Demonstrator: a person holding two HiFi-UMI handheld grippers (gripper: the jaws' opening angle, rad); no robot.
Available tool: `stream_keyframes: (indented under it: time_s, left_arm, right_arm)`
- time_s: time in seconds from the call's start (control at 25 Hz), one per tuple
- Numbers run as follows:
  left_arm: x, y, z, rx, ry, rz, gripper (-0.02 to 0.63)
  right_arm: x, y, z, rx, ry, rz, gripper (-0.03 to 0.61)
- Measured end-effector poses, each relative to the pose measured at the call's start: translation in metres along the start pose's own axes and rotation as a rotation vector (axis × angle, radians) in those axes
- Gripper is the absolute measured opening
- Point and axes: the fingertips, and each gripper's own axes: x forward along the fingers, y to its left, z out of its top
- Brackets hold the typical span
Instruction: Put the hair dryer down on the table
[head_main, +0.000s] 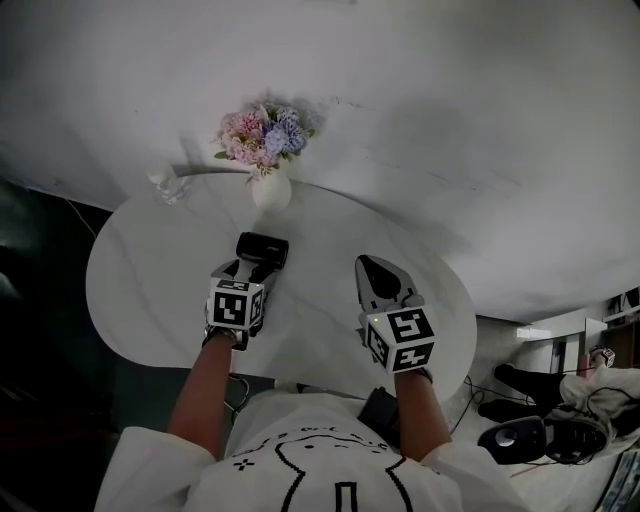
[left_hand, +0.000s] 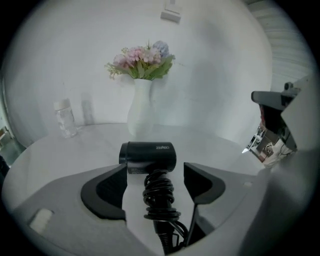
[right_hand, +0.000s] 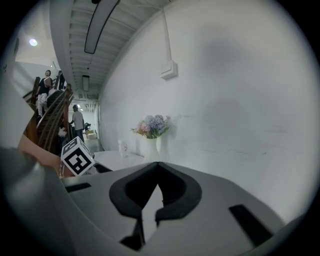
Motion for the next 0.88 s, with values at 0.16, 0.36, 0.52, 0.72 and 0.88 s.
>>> stream_keyframes:
  time_s: [0.16, 0.36, 0.52, 0.72, 0.88]
  left_arm:
    - [-0.028, 0.007, 0.015, -0.039, -0.084, 0.007, 0.339]
    - [-0.067, 0.020, 0.039, -0.021, -0.206, 0.005, 0.339]
    - [-0.100, 0.034, 0.064, -0.001, -0.304, 0.039, 0.339]
    - [-0.137, 0.044, 0.089, 0.018, -0.417, 0.084, 0.337]
    - [-0.164, 0.045, 0.104, 0.086, -0.527, 0.113, 0.337]
  right_arm:
    - [0.000, 0.006, 0.012, -0.002, -0.029, 0.017, -0.005]
    - [-0.004, 0.009, 0.026, 0.004, -0.076, 0.018, -0.005]
    - [-0.007, 0.009, 0.035, 0.017, -0.107, 0.015, -0.005]
    - [-0.013, 0.010, 0.045, -0.005, -0.117, 0.024, -0.005]
    - [-0.020, 0.005, 0.058, -0.060, -0.136, -0.007, -0.005]
